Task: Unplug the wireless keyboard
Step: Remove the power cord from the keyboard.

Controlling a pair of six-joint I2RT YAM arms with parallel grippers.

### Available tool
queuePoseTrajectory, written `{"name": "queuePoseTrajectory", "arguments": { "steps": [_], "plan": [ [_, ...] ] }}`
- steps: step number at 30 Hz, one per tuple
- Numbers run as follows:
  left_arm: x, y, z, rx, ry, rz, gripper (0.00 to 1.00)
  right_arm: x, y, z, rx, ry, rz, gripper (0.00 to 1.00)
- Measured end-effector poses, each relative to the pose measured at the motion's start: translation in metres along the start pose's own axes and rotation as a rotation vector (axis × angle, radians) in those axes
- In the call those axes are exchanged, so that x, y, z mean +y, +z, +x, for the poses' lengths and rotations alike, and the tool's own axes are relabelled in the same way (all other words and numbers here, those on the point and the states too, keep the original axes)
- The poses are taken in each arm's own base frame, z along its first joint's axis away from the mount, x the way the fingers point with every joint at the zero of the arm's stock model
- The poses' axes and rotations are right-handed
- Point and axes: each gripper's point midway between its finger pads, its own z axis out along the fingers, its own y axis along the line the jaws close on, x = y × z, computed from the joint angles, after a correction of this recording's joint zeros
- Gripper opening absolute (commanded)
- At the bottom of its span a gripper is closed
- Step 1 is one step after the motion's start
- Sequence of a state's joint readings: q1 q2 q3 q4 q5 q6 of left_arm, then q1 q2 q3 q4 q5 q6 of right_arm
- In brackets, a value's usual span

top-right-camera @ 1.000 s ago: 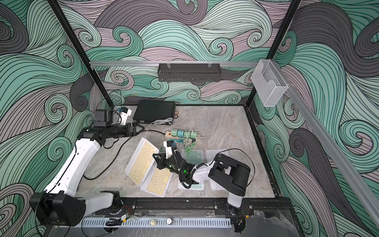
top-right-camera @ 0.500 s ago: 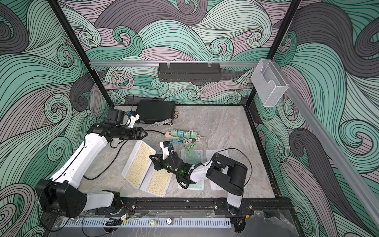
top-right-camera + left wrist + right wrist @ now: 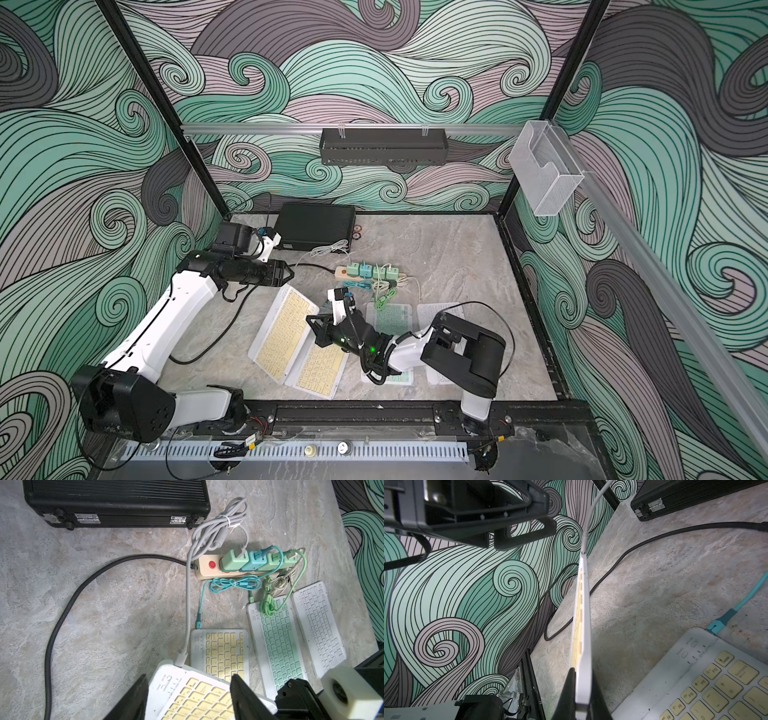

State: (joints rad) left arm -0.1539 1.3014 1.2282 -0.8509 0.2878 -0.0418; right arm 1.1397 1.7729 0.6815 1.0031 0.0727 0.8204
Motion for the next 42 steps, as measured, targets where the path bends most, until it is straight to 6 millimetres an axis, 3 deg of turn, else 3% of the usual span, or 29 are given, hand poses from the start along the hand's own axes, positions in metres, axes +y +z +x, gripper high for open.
{"name": "queuePoseTrajectory", "arguments": {
  "steps": [11, 21, 24, 35, 38, 42],
  "plan": [
    [-0.001, 0.001, -0.001, 0.0, -0.013, 0.009, 0.65, 0.0, -0.002, -0.001, -0.006, 0.001, 0.001, 0.0],
    [-0.006, 0.024, 0.01, 0.077, -0.038, 0.021, 0.64, 0.0, -0.008, -0.002, -0.009, 0.003, -0.003, 0.0],
    [-0.006, 0.031, 0.013, 0.103, -0.037, 0.018, 0.59, 0.0, -0.009, -0.001, -0.008, 0.004, -0.003, 0.0],
    [0.002, 0.049, 0.02, 0.185, -0.049, -0.021, 0.21, -0.001, -0.01, 0.001, -0.001, 0.018, -0.006, 0.0],
    [0.001, 0.048, 0.021, 0.192, -0.051, -0.019, 0.19, 0.0, -0.01, 0.002, 0.002, 0.021, -0.01, 0.0],
    [0.001, 0.048, 0.021, 0.193, -0.052, -0.016, 0.26, 0.001, -0.01, 0.001, 0.002, 0.022, -0.017, 0.0]
  ]
}}
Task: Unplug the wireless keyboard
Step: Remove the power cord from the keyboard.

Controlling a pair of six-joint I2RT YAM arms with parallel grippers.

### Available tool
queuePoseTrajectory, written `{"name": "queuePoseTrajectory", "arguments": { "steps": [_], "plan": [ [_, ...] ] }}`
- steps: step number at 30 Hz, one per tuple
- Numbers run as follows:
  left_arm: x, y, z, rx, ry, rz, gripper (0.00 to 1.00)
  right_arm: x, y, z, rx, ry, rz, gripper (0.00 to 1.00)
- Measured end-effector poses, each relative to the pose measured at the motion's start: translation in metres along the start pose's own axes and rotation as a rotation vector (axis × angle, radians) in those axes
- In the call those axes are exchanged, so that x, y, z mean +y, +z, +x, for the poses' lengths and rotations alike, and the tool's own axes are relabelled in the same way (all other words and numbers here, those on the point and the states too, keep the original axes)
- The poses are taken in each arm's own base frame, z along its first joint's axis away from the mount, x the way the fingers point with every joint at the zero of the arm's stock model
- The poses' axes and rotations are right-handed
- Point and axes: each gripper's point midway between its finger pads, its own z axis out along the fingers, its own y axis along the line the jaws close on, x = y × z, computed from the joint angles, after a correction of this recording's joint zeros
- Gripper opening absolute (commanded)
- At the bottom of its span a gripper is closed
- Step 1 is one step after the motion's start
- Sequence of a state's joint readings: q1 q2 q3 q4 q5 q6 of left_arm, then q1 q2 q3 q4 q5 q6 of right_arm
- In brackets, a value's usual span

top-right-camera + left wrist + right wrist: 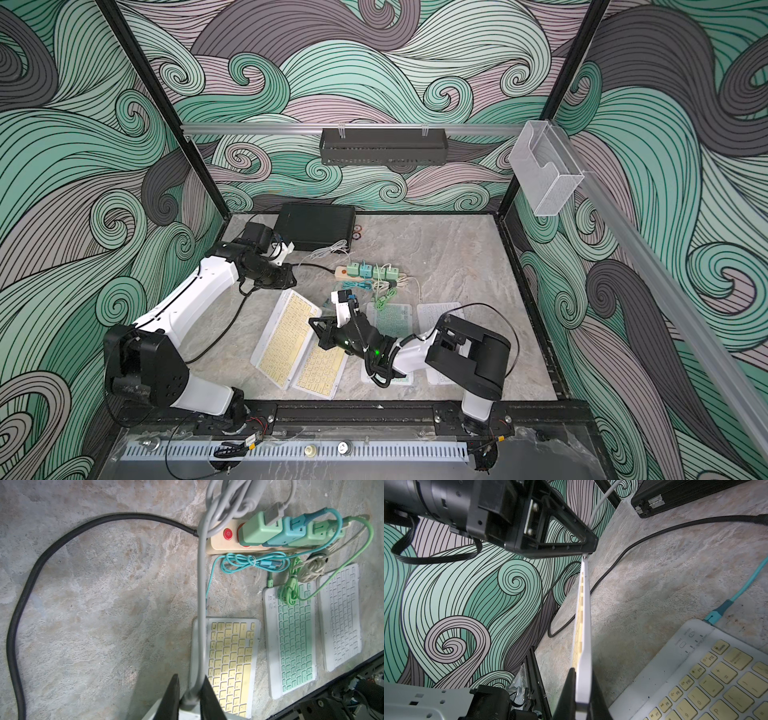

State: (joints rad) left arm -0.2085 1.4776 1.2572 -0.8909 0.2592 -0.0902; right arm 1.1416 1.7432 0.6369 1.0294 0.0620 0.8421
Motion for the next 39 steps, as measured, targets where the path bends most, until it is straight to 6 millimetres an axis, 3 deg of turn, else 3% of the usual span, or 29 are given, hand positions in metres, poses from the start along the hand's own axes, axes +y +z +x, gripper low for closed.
{"name": "queuePoseTrajectory", "arguments": {
  "steps": [6, 12, 15, 21, 31, 39],
  "plan": [
    [0.0, 0.0, 0.001, 0.003, -0.001, 0.001, 0.33, 0.001, 0.0, 0.001, 0.006, 0.0, -0.008, 0.0],
    [-0.001, 0.0, 0.002, 0.006, -0.001, 0.006, 0.32, 0.003, 0.0, 0.002, 0.008, 0.003, -0.015, 0.0],
    [-0.001, 0.0, 0.002, 0.007, -0.001, 0.007, 0.28, 0.005, 0.0, 0.003, 0.01, 0.003, -0.019, 0.0],
    [0.001, -0.001, 0.002, 0.006, 0.014, -0.006, 0.02, 0.009, 0.0, 0.005, 0.007, 0.005, -0.031, 0.0],
    [0.001, -0.007, 0.001, -0.011, 0.027, -0.014, 0.0, 0.011, 0.0, 0.003, -0.007, 0.006, -0.037, 0.0],
    [-0.001, -0.025, 0.001, -0.071, 0.063, -0.063, 0.0, 0.016, 0.001, 0.002, -0.03, 0.002, -0.055, 0.0]
  ]
}}
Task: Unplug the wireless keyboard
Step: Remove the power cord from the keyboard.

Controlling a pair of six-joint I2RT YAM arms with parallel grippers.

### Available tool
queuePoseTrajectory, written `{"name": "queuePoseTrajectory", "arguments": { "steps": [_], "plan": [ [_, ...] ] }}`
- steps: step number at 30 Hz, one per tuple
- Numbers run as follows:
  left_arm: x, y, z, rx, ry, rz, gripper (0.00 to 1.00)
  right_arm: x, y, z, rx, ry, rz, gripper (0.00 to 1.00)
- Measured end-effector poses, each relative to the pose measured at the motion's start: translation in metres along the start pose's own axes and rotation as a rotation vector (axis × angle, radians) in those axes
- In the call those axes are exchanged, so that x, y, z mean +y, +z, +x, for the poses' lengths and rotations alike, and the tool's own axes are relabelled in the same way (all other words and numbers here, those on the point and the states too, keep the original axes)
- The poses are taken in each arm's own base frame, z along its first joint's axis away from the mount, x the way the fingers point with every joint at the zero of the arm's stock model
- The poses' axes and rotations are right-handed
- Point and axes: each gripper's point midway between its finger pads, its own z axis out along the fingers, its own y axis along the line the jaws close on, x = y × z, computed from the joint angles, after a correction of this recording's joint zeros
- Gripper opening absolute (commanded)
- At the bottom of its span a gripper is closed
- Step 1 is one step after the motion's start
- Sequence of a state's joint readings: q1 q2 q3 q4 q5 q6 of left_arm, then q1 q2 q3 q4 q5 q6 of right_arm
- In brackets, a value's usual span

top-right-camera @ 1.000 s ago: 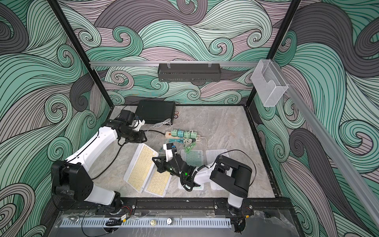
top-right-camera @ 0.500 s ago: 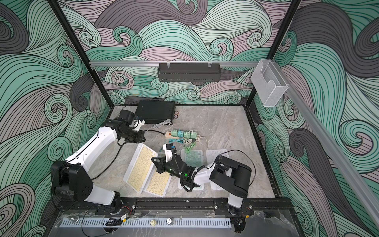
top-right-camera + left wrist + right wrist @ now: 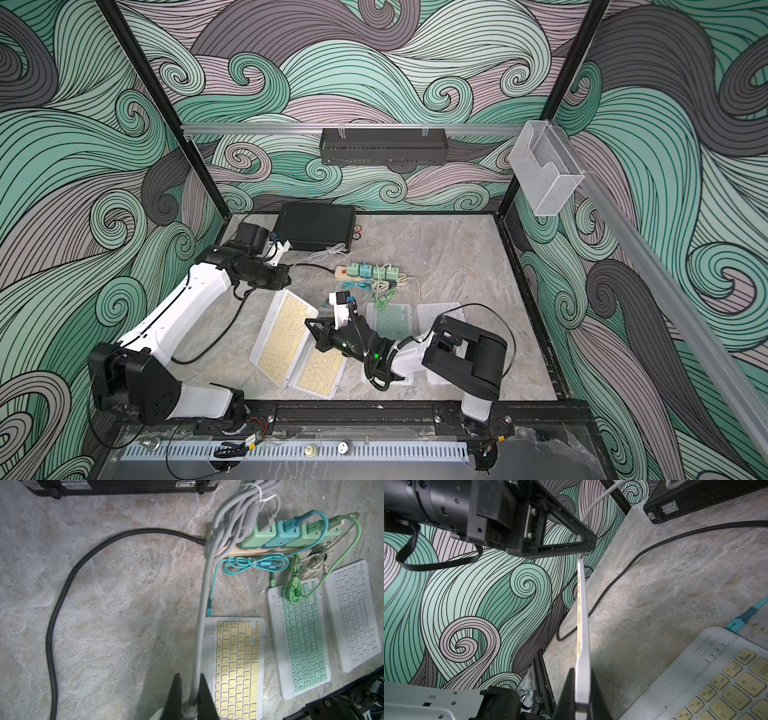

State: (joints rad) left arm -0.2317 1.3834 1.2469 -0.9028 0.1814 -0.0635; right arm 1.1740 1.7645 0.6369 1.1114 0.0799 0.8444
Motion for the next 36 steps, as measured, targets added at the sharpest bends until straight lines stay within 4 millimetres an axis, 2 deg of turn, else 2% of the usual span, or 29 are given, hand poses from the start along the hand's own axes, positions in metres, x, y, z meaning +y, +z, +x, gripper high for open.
{"name": "queuePoseTrajectory", "arguments": {
  "steps": [12, 24, 36],
  "plan": [
    [0.001, 0.001, 0.001, 0.004, 0.02, -0.034, 0.0, 0.003, 0.003, 0.006, -0.009, -0.01, 0.007, 0.0],
    [0.009, 0.004, 0.008, 0.021, -0.055, 0.011, 0.0, 0.006, 0.004, 0.011, -0.018, -0.013, 0.019, 0.0],
    [0.005, -0.008, 0.006, -0.024, 0.045, -0.109, 0.0, 0.007, 0.009, 0.015, -0.024, -0.007, 0.009, 0.0]
  ]
}}
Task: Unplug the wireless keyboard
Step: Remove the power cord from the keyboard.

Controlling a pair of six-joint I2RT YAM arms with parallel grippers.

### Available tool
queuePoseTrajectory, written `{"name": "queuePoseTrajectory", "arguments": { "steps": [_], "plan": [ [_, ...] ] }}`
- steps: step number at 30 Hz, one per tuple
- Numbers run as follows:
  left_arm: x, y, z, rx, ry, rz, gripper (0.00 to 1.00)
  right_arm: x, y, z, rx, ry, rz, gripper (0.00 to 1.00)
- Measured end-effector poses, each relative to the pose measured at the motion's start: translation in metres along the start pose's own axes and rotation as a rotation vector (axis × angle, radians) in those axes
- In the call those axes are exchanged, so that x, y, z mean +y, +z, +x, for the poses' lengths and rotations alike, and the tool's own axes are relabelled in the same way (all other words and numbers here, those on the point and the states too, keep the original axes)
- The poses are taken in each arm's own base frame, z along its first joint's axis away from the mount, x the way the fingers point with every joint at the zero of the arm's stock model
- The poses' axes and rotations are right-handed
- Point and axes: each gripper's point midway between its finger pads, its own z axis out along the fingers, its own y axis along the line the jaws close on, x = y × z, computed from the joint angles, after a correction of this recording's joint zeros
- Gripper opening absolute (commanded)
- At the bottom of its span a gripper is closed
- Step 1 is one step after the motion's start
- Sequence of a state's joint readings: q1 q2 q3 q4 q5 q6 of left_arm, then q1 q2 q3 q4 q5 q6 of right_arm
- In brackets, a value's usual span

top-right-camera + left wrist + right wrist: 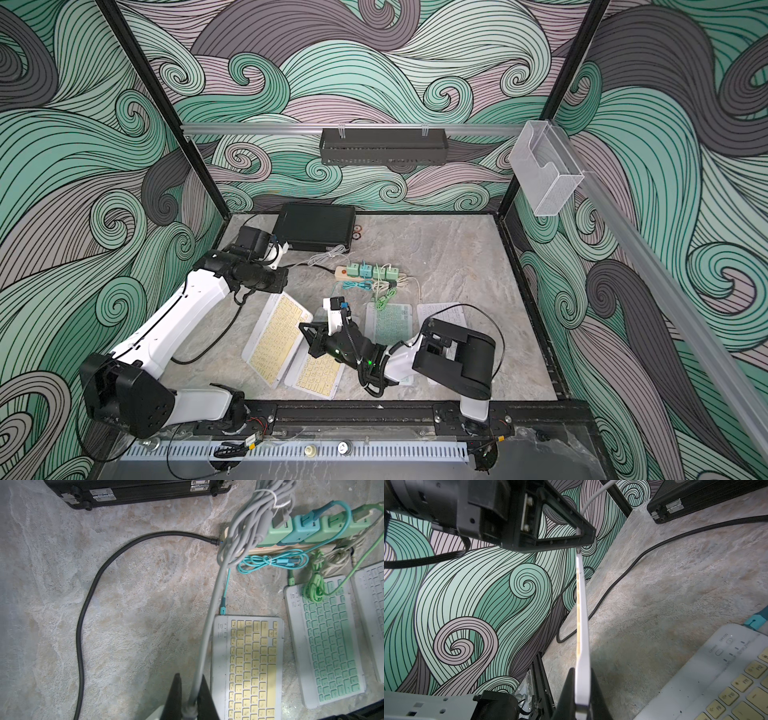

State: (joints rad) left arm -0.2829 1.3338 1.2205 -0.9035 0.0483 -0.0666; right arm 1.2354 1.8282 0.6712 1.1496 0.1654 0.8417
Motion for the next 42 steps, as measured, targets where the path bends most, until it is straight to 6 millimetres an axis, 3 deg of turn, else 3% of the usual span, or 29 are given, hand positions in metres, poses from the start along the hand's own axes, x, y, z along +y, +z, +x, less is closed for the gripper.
{"name": "queuePoseTrajectory", "arguments": {
  "steps": [33, 42],
  "plan": [
    [0.0, 0.0033, -0.0014, 0.0, 0.185, -0.168, 0.0, 0.0019, 0.0062, 0.0066, 0.036, 0.051, -0.036, 0.0],
    [-0.0034, 0.0031, -0.0083, -0.034, 0.127, -0.143, 0.0, 0.0017, 0.0077, 0.0077, 0.045, 0.049, -0.031, 0.0]
  ]
}}
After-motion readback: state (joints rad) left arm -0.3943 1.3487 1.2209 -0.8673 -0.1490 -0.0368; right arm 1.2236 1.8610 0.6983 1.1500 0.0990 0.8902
